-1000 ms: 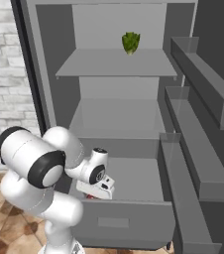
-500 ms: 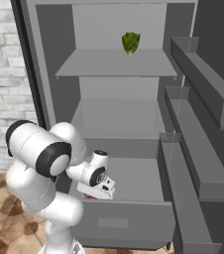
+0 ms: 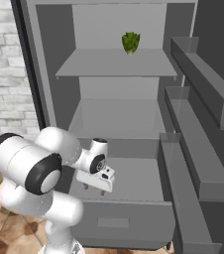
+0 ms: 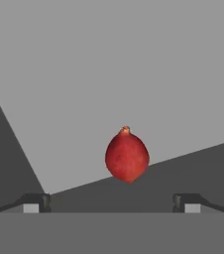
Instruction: Place the onion and lime inside the fridge drawer. Close the drawer after placing the vegetables.
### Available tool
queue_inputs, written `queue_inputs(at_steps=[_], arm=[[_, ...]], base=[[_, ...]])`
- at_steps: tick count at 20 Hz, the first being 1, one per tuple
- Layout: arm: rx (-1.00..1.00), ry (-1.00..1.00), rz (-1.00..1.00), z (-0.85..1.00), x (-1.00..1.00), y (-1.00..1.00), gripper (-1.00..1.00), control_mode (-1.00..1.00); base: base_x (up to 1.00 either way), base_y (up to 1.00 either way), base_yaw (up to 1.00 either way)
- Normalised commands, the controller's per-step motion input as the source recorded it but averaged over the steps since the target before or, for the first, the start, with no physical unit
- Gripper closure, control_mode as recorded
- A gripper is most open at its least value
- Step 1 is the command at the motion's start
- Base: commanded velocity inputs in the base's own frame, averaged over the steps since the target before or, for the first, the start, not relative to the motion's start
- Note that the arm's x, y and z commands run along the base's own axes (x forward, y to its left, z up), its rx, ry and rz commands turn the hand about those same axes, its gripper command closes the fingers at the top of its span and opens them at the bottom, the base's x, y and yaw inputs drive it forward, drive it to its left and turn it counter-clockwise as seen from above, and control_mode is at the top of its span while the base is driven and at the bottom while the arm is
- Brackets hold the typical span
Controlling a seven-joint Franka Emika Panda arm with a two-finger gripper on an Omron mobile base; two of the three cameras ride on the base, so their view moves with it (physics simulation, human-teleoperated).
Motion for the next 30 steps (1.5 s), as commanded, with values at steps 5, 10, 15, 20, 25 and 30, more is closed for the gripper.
queue_inputs(at_steps=[5,10,15,20,25,30], arm=[[-0.01,-0.02,0.00,0.57,-0.04,0.01,-1.00,-1.00],[0.00,-0.15,0.00,0.69,-0.48,0.03,-1.00,-1.00],[0.00,-0.12,0.00,0.69,-0.66,0.22,-1.00,-1.00],[0.00,-0.07,0.00,0.52,-0.47,0.44,-1.00,-1.00],[-0.01,-0.04,0.00,0.43,-0.09,0.53,-1.00,-1.00],[-0.02,0.06,0.00,0.17,0.03,0.31,-1.00,-1.00]], base=[[0.00,0.00,0.00],[0.00,0.00,0.00],[0.00,0.00,0.00],[0.00,0.00,0.00],[0.00,0.00,0.00],[0.00,0.00,0.00]])
